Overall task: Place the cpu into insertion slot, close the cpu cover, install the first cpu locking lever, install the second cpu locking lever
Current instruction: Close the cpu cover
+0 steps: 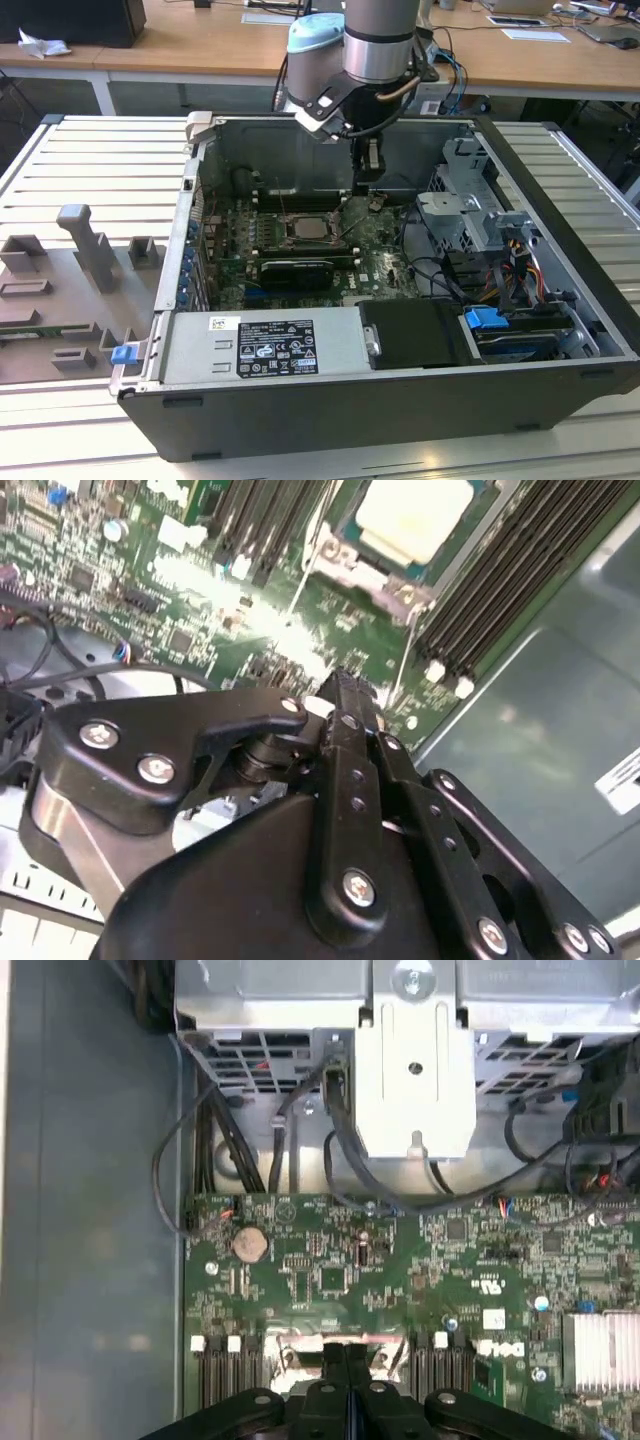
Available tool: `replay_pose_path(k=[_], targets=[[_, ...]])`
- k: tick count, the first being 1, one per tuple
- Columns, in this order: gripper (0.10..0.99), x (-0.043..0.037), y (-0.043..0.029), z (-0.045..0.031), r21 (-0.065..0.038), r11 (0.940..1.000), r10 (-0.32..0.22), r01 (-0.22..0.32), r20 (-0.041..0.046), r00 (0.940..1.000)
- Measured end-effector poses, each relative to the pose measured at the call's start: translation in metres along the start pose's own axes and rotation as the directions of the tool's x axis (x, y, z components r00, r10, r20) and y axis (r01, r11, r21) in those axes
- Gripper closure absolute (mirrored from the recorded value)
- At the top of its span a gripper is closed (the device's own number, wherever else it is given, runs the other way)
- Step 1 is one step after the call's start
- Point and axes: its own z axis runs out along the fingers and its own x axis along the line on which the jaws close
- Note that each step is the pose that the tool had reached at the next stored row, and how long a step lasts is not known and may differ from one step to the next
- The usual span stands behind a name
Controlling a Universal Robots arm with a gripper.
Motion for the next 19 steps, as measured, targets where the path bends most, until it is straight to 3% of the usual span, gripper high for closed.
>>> replay_pose_path(k=[1, 2, 7, 10, 15, 19], targets=[[0.98, 0.0, 0.0082, 0.0004, 0.001, 1.0, 0.0, 0.0, 0.0001, 1.0], [0.98, 0.0001, 0.0116, 0.0008, 0.002, 1.0, 0.0, 0.0, 0.0, 1.0], [0.98, 0.0002, 0.0172, 0.0075, 0.005, 0.9999, -0.009, 0.009, -0.0001, 1.0], [0.98, 0.0003, 0.0217, 0.0162, 0.017, 0.9997, -0.016, 0.016, 0.0003, 0.9999], [0.98, 0.0003, 0.0211, 0.0211, 0.027, 0.9995, -0.017, 0.017, 0.0004, 0.9998], [0.98, 0.0002, 0.0092, 0.0207, 0.027, 0.9995, -0.017, 0.017, 0.0002, 0.9998]])
